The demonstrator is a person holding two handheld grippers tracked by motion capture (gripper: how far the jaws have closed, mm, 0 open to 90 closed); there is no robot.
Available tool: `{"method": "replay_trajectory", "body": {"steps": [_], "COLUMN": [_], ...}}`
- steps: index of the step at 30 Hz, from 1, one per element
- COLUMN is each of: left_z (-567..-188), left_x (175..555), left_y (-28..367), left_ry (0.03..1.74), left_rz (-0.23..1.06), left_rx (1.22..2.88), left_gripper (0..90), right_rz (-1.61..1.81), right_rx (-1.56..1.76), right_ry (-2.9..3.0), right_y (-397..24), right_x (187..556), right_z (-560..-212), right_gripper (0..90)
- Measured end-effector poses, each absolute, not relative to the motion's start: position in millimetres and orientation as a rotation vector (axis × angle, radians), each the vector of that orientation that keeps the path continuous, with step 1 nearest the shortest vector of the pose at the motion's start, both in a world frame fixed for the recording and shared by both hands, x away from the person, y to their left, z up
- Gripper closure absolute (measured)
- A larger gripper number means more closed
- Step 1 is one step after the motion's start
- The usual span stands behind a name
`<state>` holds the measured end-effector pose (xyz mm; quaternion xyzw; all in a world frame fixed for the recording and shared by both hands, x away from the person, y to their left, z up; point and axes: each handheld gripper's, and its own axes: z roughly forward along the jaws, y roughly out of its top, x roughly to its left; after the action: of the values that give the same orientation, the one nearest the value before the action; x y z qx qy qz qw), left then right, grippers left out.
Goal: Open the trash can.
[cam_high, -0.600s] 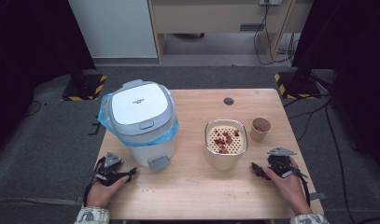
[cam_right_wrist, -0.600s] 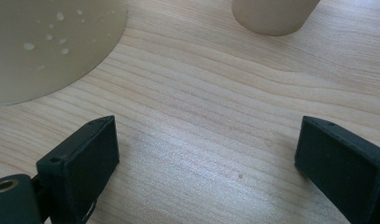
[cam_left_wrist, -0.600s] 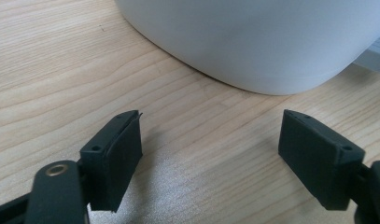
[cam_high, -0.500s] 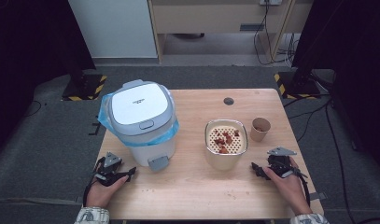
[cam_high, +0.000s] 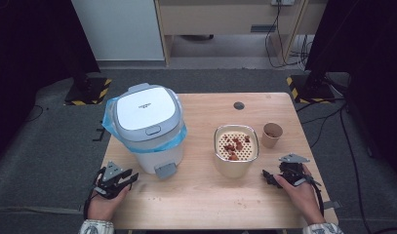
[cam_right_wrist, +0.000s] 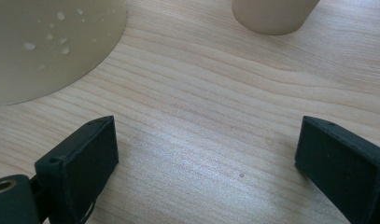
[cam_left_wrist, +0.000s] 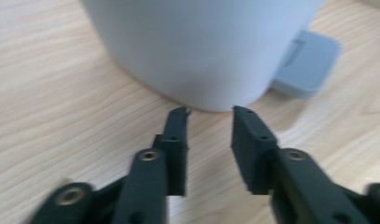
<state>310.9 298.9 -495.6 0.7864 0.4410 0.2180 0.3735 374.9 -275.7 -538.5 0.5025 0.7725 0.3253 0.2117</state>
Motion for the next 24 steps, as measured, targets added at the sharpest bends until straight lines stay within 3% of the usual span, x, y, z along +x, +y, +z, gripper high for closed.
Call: {"method": "replay_trajectory", "body": {"steps": [2,10,24], "left_z": [-490.9,-483.4,-490.3], "left_x": [307.5,300.9,319.7], "left_y": [293.3,266.6,229.7], "left_ry": [1.096,0.98,0.889], "left_rz": [0.556,0.531,0.536], "left_rx": [2.027,2.059,2.132], "left_gripper": [75.6,88.7,89.8], "right_rz": [0.903,0.907,0.906], "right_rx": [1.396,1.396,1.393], "right_ry": [2.147,2.151,2.151], "right_y": [-275.7,-275.2,-275.2], "right_x": [374.8,374.1,374.0], "right_z": [-538.5,-538.5,-538.5], "right_gripper": [6.2,6.2,6.2]}}
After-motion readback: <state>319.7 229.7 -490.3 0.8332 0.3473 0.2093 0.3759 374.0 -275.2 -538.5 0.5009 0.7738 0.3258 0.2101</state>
